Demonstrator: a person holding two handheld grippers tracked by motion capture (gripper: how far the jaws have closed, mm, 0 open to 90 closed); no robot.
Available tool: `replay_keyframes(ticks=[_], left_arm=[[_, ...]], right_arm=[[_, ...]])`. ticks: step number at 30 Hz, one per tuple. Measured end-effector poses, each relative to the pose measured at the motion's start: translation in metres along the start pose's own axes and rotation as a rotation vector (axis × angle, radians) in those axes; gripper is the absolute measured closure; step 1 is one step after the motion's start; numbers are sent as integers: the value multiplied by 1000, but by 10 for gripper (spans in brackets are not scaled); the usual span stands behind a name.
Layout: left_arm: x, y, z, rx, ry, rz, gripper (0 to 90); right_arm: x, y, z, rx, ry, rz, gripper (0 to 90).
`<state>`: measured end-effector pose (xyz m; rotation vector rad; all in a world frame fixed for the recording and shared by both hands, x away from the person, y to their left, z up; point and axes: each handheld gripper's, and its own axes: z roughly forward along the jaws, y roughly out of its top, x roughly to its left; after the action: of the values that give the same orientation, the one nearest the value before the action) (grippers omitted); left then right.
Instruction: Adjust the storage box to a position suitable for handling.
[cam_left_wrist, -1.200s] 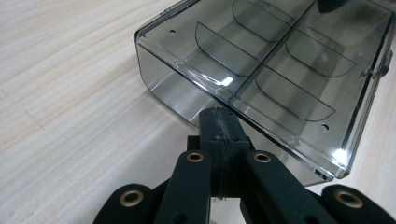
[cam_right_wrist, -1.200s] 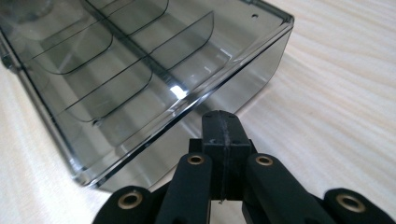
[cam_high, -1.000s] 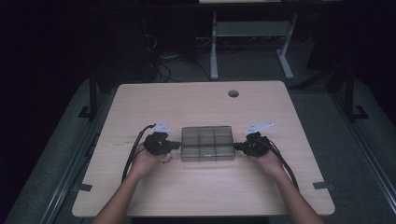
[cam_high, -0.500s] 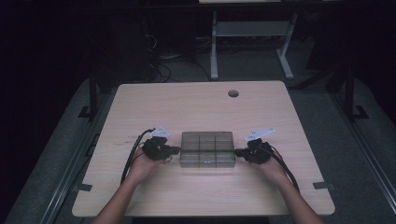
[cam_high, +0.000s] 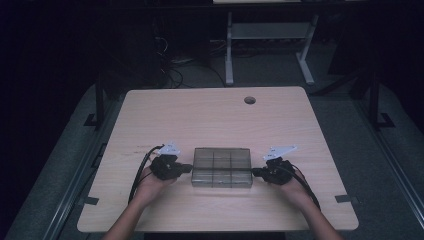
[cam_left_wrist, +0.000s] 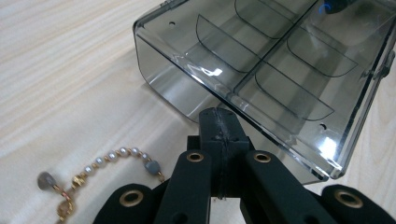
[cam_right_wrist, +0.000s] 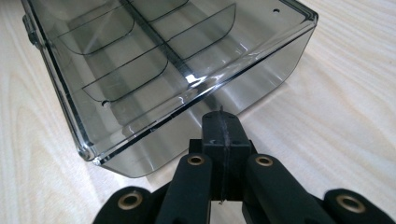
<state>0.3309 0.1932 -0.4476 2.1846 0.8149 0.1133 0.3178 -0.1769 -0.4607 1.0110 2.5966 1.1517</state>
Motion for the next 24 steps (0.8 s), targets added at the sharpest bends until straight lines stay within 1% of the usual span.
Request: replay_keyframes(ticks=[1, 3, 6, 8, 10, 17, 19, 20, 22, 23, 24], left_arm=[[-1, -1, -1, 3, -3, -2, 900], [-4, -2, -1, 7, -4, 9, 900], [-9, -4, -2, -1, -11, -2, 900], [-12, -6, -3, 0, -14, 1, 900], [-15, -7, -4, 8, -14, 14, 900], [-26, -15, -9, 8, -24, 19, 900], [-28, -17, -11, 15, -24, 31, 900], [-30, -18, -12, 11, -26, 22, 900], [-33, -21, -14, 10, -27, 22, 900], [-34, -22, -15, 9, -24, 30, 900], [-35, -24, -16, 9, -26, 22, 900]], right_arm=[[1, -1, -1, 2, -4, -3, 900], [3, -2, -2, 1, -4, -4, 900], [5, -4, -4, 0, -12, 1, 900], [7, -6, -5, 1, -15, 1, 900], [9, -9, -7, 4, -11, 8, 900], [19, -17, -13, -1, -5, 17, 900], [22, -20, -14, -5, -3, 4, 900], [24, -20, -15, -3, -2, 12, 900], [27, -22, -16, -5, 1, 8, 900], [29, -23, -17, -4, 5, 13, 900], [31, -23, -17, -1, 5, 10, 900]])
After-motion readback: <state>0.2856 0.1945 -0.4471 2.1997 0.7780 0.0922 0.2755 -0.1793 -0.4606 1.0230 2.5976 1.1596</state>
